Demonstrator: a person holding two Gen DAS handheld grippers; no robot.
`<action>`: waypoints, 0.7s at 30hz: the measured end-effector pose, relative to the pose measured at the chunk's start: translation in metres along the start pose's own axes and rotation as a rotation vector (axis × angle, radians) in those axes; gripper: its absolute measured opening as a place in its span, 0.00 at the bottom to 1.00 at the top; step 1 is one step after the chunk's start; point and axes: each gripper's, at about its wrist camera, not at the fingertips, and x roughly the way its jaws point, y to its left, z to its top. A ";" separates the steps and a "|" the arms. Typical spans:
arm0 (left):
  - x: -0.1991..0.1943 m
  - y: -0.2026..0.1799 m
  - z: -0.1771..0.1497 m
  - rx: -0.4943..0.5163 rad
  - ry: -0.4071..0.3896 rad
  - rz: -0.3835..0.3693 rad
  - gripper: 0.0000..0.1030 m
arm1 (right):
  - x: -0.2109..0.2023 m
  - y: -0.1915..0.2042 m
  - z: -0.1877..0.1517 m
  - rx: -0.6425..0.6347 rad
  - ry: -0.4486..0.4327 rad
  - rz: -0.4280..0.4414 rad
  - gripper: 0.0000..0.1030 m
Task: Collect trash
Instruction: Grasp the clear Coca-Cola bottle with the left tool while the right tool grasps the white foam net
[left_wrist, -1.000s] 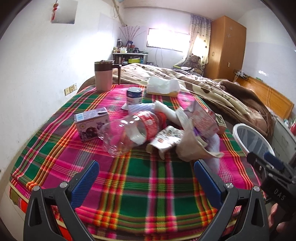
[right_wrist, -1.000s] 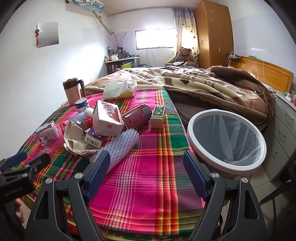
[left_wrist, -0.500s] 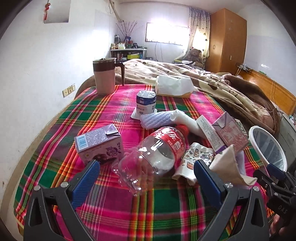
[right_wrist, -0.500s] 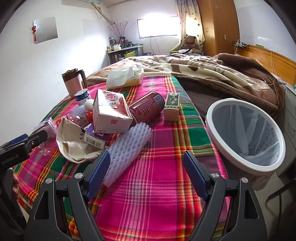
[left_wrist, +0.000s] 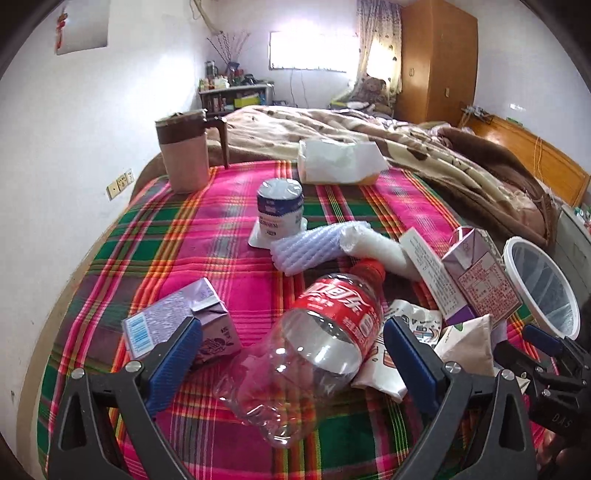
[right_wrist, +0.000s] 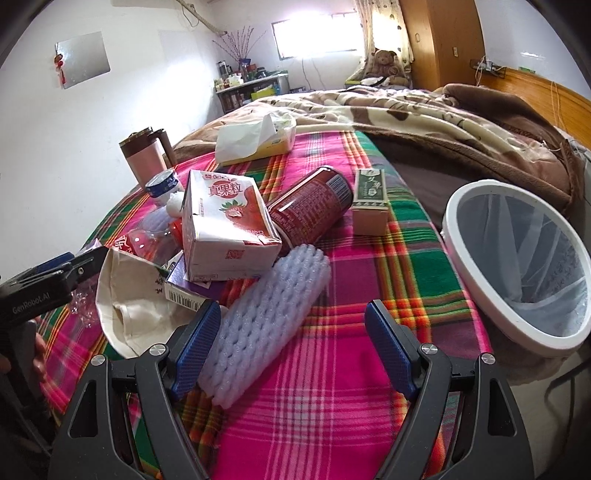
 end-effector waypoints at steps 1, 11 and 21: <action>0.004 0.000 0.001 -0.004 0.015 -0.017 0.94 | 0.002 0.000 0.001 0.008 0.010 0.010 0.80; 0.023 0.001 0.005 -0.017 0.077 -0.044 0.87 | 0.016 0.000 0.001 0.058 0.073 0.082 0.65; 0.031 -0.002 0.005 -0.024 0.132 -0.101 0.76 | 0.015 0.003 0.001 0.060 0.074 0.129 0.44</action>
